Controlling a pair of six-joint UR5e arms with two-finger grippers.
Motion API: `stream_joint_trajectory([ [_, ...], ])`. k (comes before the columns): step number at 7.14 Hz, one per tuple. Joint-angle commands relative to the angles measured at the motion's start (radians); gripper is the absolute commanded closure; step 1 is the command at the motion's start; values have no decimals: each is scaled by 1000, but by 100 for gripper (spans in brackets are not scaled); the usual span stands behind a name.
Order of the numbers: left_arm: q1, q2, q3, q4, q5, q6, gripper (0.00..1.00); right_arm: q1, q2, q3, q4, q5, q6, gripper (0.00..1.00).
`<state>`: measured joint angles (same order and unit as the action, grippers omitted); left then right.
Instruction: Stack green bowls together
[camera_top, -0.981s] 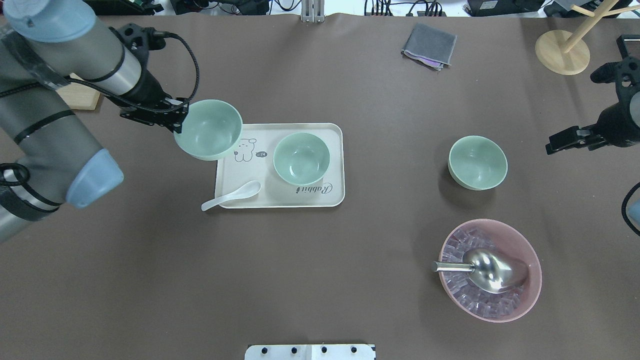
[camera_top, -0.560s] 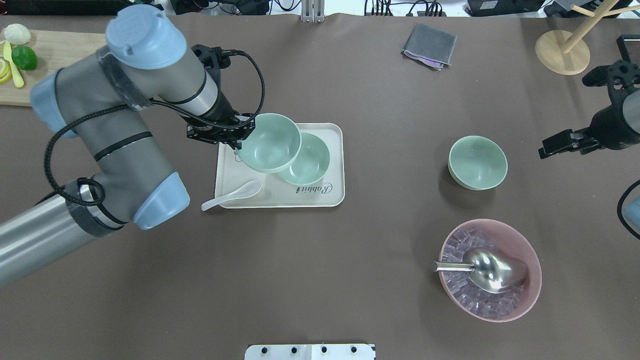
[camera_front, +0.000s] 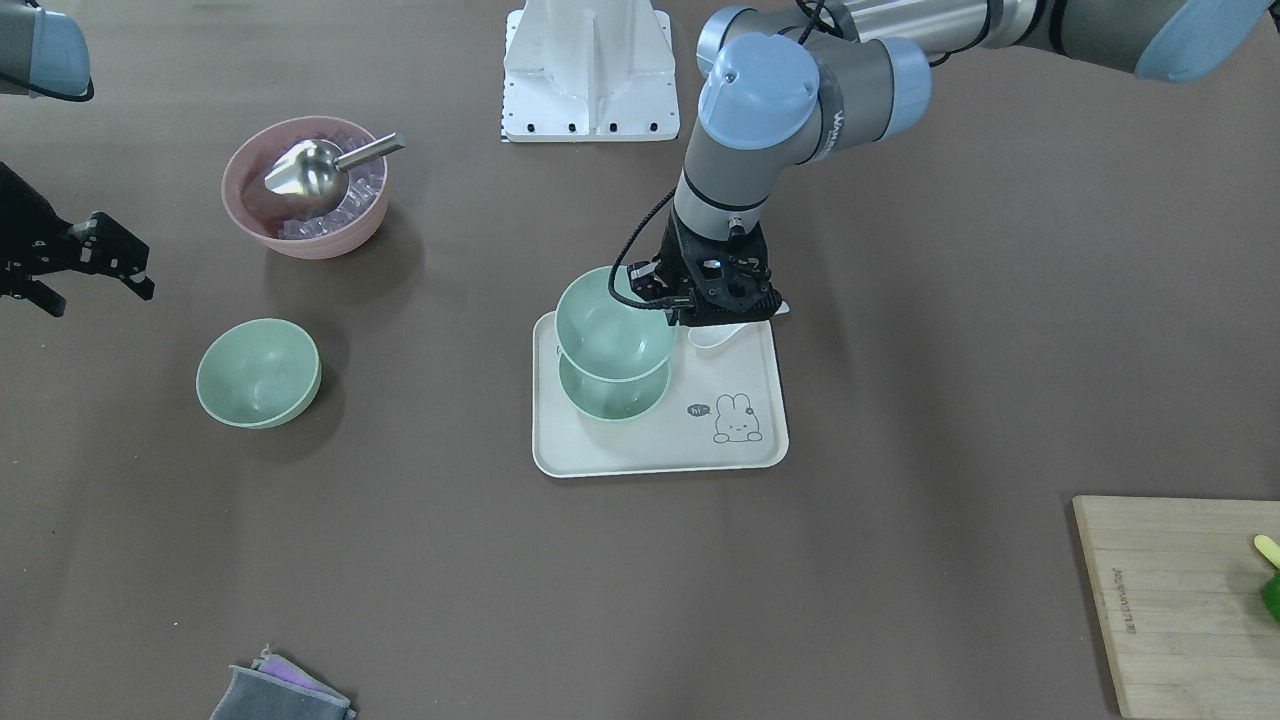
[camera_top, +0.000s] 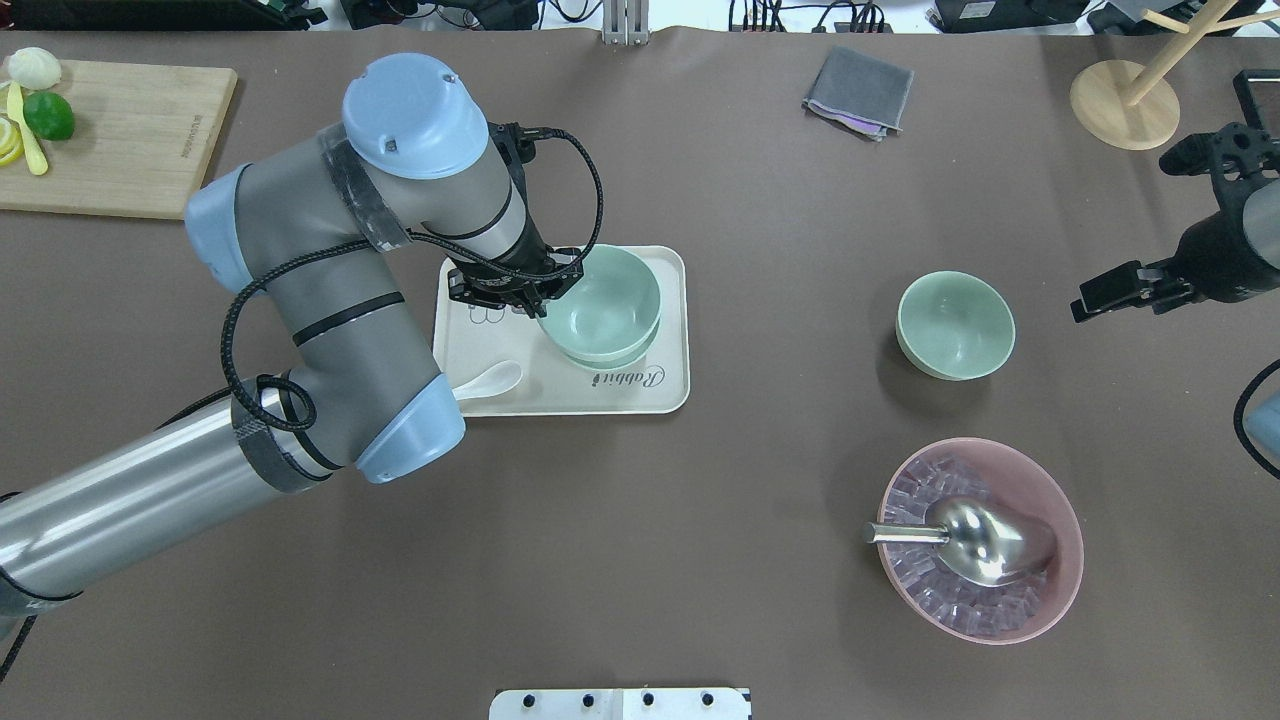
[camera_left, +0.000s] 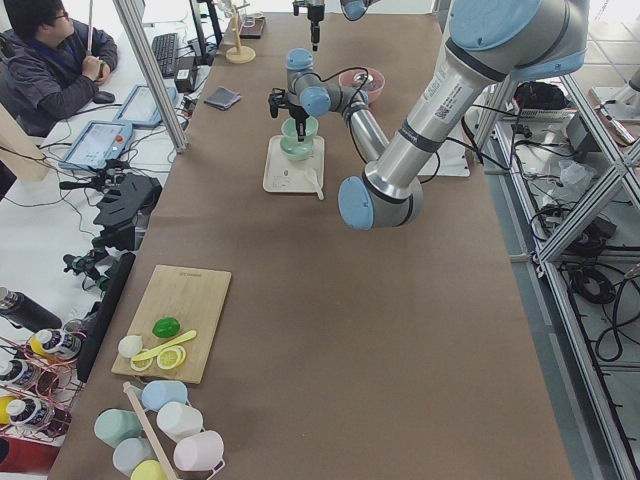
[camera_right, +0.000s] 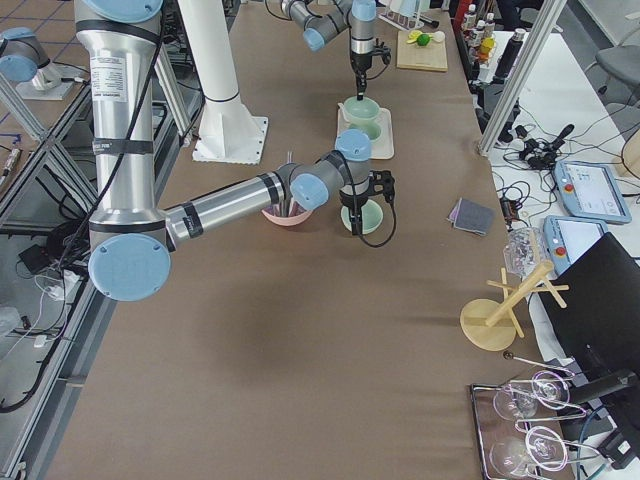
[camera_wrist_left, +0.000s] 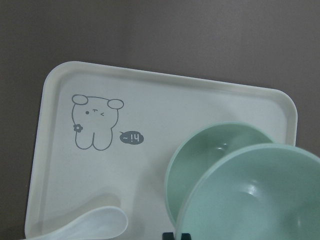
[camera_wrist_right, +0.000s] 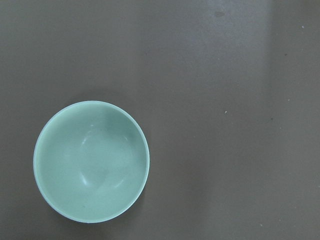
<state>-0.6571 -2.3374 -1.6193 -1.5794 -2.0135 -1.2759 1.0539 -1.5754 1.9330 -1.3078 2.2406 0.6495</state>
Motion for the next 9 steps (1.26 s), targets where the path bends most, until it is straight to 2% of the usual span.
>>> stream_joint_trajectory([
  [1,17,-19,44,-7,28,-2,100,0,0,-2,1,1,1,0],
  [6,19,-22,65,-16,29,0,100,0,3,-3,4,1,-1,0],
  [9,19,-20,102,-89,29,0,100,-3,6,-3,4,1,1,0],
])
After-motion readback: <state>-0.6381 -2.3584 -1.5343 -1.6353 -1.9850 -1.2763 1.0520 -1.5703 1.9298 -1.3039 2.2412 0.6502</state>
